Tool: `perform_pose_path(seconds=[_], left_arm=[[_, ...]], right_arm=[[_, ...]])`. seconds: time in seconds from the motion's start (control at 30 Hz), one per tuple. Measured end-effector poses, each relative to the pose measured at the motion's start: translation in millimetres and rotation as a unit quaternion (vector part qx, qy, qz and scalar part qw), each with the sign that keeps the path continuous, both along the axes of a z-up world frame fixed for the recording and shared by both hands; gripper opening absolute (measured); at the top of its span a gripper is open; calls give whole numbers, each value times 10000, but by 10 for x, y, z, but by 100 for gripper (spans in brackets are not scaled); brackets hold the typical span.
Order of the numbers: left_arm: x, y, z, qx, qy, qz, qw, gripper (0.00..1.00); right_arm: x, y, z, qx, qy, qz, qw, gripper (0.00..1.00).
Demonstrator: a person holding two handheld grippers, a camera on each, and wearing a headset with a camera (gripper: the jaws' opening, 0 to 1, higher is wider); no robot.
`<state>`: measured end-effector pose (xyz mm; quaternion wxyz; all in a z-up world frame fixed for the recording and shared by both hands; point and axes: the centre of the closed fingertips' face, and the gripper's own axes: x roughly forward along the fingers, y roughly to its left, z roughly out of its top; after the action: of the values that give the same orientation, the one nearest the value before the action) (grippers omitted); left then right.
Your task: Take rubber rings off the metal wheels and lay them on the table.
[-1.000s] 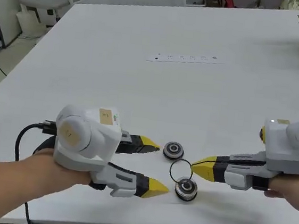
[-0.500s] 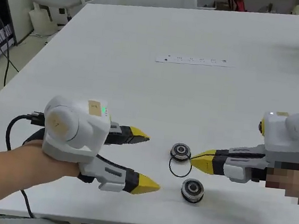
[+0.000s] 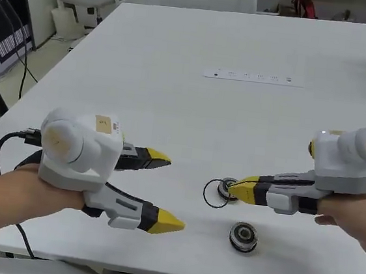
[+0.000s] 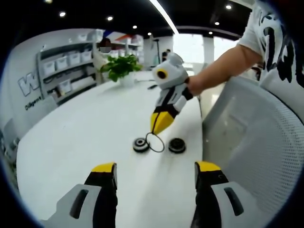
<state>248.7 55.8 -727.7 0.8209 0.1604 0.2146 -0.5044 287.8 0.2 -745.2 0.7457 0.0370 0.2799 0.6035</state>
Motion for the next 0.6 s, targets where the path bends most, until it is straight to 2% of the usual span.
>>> perform_pose_path(seconds=[0.3,0.47,0.6], left_arm=[[-42,80,-36,64,21,128,9999,68],[-32,116,4,4,14,227,9997,69],[-44,141,-1,83,-26,212,9997,69]], right_arm=[[51,125,-54,-192,-100,97,9997,0],[65,178,-118,-349,-155,144,9992,0],[43,223,-174,-467,-192,229,9985,0]])
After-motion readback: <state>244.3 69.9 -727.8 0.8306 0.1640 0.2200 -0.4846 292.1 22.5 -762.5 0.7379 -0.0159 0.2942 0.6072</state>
